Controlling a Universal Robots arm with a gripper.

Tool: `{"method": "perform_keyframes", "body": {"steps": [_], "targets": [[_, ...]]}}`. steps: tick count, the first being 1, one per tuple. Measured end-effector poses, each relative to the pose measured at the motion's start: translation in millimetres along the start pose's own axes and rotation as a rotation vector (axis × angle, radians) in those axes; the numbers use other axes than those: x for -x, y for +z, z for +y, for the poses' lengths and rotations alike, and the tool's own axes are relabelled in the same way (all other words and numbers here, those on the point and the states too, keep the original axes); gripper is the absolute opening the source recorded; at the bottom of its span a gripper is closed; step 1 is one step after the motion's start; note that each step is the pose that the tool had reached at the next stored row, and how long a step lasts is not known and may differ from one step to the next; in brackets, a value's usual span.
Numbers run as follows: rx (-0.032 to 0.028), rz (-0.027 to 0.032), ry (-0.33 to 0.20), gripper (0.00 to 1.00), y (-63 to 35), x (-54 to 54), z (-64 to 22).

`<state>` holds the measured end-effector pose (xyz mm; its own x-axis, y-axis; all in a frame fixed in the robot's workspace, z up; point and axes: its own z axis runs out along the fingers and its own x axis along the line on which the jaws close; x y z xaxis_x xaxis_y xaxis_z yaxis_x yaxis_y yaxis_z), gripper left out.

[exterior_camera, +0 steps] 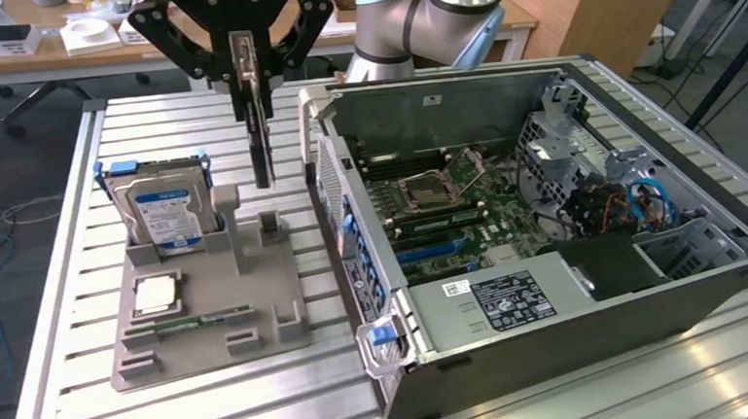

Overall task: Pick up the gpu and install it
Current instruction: 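Pick up the gpu and move the gpu toward the slot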

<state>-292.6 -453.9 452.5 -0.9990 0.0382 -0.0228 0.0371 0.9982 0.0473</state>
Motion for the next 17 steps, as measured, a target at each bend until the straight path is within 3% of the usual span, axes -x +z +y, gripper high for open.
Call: {"method": "perform_keyframes", "body": {"steps": [7, 17], "targets": [[-0.0001, 0.0003, 0.0, 0.26, 0.2, 13.6, 0.5], [0.0, 0.0009, 0.0, 0.26, 1.3, 52.5, 2.0]]}}
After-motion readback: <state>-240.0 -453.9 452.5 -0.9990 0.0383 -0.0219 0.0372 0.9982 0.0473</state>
